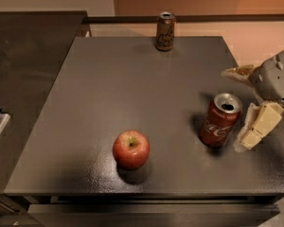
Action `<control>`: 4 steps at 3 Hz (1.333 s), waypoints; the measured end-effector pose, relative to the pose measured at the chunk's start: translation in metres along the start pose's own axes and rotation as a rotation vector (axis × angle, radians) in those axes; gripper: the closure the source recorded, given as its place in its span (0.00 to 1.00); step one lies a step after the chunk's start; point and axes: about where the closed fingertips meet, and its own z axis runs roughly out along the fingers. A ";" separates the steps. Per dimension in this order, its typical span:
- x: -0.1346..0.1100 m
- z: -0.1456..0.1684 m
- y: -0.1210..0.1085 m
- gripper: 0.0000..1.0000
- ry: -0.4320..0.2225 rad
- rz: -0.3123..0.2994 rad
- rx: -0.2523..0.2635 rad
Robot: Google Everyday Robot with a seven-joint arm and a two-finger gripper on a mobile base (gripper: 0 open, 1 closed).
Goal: Move coke can near orange can
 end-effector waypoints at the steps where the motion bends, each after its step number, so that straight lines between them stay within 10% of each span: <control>1: -0.009 0.006 0.008 0.00 -0.041 -0.020 -0.027; 4: -0.012 0.007 0.008 0.63 -0.067 0.003 -0.034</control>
Offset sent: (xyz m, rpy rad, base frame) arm -0.0117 0.0207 -0.0006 0.0871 0.0212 0.0557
